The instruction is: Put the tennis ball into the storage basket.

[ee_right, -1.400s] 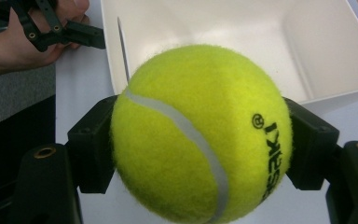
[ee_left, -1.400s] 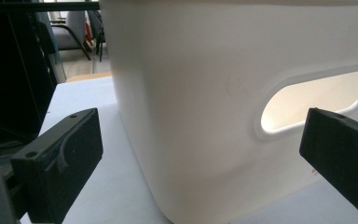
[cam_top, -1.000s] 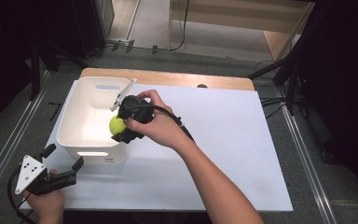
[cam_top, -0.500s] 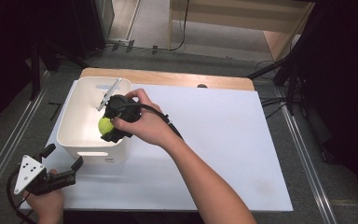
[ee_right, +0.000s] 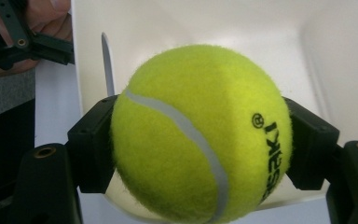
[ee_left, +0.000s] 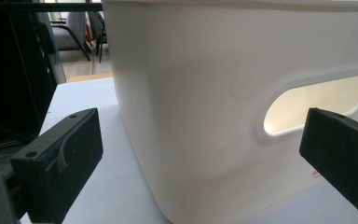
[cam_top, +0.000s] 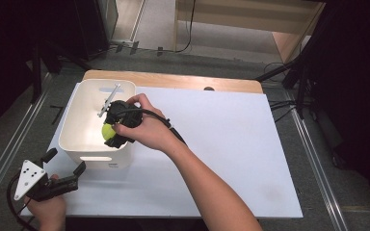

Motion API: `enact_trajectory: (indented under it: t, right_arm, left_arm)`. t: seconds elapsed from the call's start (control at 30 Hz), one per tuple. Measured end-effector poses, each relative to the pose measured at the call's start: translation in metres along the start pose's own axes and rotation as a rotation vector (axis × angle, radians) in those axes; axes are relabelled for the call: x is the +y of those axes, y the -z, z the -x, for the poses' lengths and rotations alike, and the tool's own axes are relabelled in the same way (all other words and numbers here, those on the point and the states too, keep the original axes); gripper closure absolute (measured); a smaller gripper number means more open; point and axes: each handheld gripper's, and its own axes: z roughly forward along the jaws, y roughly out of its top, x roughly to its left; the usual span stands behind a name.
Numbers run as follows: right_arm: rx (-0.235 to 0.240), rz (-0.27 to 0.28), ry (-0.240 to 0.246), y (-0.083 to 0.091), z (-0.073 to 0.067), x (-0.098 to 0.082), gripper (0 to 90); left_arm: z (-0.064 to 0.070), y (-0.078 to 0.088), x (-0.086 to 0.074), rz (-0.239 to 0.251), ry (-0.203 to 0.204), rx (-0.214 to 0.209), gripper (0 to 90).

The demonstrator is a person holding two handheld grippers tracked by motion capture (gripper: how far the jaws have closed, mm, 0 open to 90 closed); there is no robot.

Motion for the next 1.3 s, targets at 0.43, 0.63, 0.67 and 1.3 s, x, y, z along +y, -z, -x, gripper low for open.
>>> enact_trajectory:
  t: [0.43, 0.63, 0.67, 1.3]
  right_arm:
    - [0.004, -0.017, -0.009, -0.008, 0.0, -0.006, 21.1]
    - [0.002, 0.024, -0.02, 0.002, -0.002, -0.006, 16.6]
    - [-0.001, 0.028, -0.017, 0.004, -0.002, -0.007, 16.5]
    - [-0.034, 0.094, -0.062, 0.032, -0.006, -0.045, 9.8]
  left_arm:
    - [-0.001, 0.0, 0.0, 0.003, 0.004, -0.002, 0.0]
    - [0.0, 0.0, 0.0, 0.001, 0.003, -0.003, 0.0]
    - [0.0, 0.0, 0.0, 0.001, 0.004, -0.001, 0.0]
    - [0.0, 0.0, 0.0, -0.007, -0.008, -0.003, 0.0]
